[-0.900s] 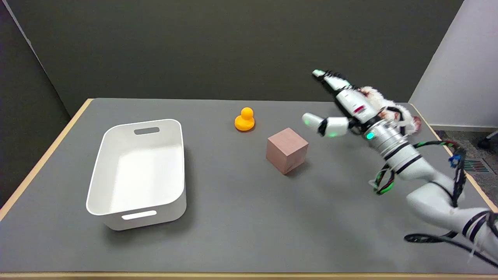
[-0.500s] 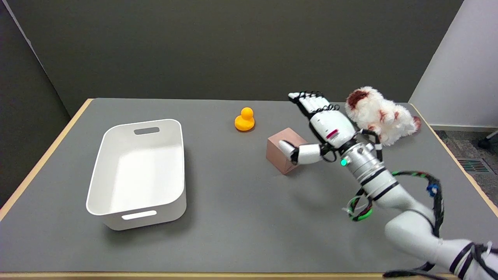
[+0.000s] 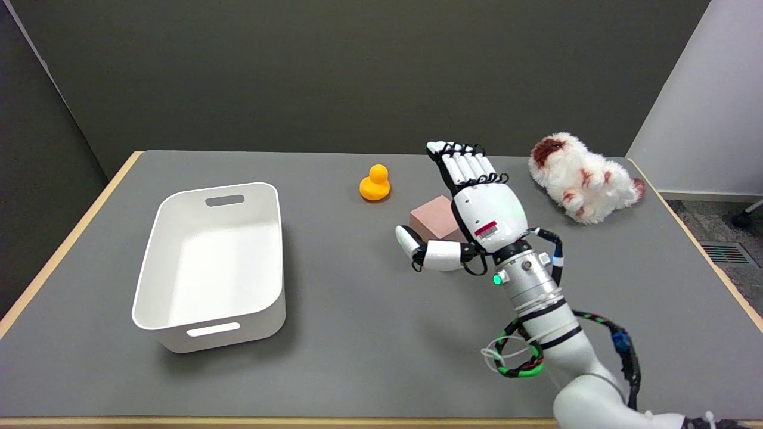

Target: Pick up wooden cube.

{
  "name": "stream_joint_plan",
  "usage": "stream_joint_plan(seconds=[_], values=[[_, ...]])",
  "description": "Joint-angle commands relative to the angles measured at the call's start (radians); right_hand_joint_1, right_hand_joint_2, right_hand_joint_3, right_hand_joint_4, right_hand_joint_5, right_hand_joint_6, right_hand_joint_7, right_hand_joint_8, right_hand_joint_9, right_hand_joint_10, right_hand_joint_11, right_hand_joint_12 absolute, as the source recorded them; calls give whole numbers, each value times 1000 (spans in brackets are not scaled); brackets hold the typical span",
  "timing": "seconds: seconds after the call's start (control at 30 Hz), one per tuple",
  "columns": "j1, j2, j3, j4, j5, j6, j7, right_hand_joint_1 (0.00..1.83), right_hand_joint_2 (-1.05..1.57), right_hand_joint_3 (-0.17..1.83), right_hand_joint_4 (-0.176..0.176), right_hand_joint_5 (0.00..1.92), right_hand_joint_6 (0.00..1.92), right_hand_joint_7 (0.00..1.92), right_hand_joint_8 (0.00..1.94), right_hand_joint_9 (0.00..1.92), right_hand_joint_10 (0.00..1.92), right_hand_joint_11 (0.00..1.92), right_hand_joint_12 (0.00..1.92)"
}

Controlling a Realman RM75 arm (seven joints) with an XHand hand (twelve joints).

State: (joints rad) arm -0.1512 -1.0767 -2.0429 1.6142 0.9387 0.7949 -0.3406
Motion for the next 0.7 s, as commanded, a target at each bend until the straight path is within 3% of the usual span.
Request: stream_joint_plan(seconds=[0.03,0.2,0.27,0.37,0.43,0.5,0.7], values=[[65,-131,-194,-102,346,206,-288,319,561,866,-176,59,152,15,429,-1,455,-1,465],[117,-153,-221,-199,451,208,-253,369,597,886,-176,-1,102,-1,324,-1,339,-1,488],[125,-155,-231,-221,446,208,-201,331,659,760,-176,-1,12,-1,277,-1,278,-1,452],[130,-160,-245,-232,425,214,-162,363,613,767,-176,-1,-1,-1,44,-1,25,-1,395],[133,-166,-246,-234,411,214,-162,365,678,674,-176,-1,-1,-1,8,-1,-1,-1,344],[141,-178,-247,-234,400,214,-162,401,565,805,-176,-1,-1,-1,-1,-1,-1,-1,354],[170,-198,-274,-246,395,225,-172,429,579,791,-176,-1,-1,-1,-1,-1,-1,-1,333]])
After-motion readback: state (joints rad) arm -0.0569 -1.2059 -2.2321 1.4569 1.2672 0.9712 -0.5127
